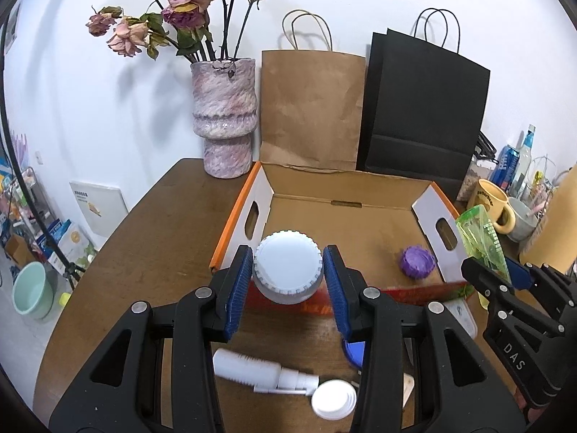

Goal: Organize rigid objects
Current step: 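Carry the white cap and green bottle toward the box with both grippers, then lower the white cap and green bottle into the box and open both grippers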

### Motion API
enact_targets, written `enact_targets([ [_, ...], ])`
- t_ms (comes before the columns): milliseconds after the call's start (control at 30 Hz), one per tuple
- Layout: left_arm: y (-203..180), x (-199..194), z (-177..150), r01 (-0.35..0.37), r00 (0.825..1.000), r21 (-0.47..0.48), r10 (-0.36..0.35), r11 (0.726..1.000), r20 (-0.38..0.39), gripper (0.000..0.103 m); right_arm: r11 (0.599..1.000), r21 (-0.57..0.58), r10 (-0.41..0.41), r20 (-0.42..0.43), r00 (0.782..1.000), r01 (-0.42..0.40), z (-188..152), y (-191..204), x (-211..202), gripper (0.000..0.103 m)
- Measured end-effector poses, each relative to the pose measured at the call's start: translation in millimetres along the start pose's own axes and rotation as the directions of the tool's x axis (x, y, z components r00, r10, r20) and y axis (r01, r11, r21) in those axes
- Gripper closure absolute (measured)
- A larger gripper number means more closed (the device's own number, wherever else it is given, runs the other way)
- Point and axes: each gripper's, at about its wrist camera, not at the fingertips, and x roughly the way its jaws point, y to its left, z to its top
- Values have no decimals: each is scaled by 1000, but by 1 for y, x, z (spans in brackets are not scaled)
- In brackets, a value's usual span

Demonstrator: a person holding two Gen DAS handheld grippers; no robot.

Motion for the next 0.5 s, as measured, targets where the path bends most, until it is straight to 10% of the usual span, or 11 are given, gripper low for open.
enact_targets([
  [500, -7, 47, 19, -23, 999, 15, 23, 1000, -23, 66, 1000, 6, 14, -25, 1000, -14, 21, -11, 48, 68],
])
